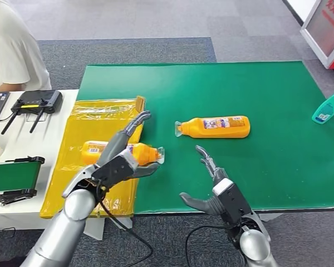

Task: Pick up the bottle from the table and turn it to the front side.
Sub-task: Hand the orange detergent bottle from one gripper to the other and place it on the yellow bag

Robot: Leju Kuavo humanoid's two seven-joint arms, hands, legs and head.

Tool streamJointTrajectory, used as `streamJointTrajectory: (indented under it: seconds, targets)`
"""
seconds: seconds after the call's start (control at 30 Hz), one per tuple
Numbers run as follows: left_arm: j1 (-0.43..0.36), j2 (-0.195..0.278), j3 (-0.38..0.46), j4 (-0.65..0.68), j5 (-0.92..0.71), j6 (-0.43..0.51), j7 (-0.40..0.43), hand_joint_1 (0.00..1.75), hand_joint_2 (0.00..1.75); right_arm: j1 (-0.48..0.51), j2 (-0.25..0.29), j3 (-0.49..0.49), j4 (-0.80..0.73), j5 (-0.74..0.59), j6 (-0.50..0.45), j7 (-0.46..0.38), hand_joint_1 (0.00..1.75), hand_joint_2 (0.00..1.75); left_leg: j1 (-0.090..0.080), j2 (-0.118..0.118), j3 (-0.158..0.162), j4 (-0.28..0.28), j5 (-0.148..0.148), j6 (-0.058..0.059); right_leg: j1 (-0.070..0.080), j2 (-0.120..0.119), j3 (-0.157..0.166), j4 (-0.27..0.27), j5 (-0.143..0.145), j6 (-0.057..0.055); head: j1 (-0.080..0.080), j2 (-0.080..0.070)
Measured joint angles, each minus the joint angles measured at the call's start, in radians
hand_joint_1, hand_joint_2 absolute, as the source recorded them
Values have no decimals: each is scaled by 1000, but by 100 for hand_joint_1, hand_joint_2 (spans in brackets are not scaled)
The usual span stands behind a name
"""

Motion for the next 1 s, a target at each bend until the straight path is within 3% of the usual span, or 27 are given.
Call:
streamJointTrajectory:
  seconds: [0.2,0.47,0.77,1.0]
  targets:
    - [173,22,15,-152,188,-2,-36,0,175,37,-1,-22,-40,-30,-8,33,0,175,0,0,0,0,-2,1,-1,0,0,0,-1,1,0,0]
    - [369,-36,112,-317,383,-8,-75,0,175,84,2,-57,-125,4,-40,87,0,175,0,0,0,0,-4,2,-1,0,0,0,-3,2,0,0]
    - [432,-144,292,-389,495,6,-62,0,175,117,23,-98,-187,-22,-10,137,0,175,0,0,0,0,-3,2,-1,0,1,0,-2,2,0,0]
    - [456,-175,427,-398,593,24,-72,0,175,132,54,-125,-209,-57,27,165,0,175,0,0,0,0,-4,2,-1,0,0,0,-3,1,0,0]
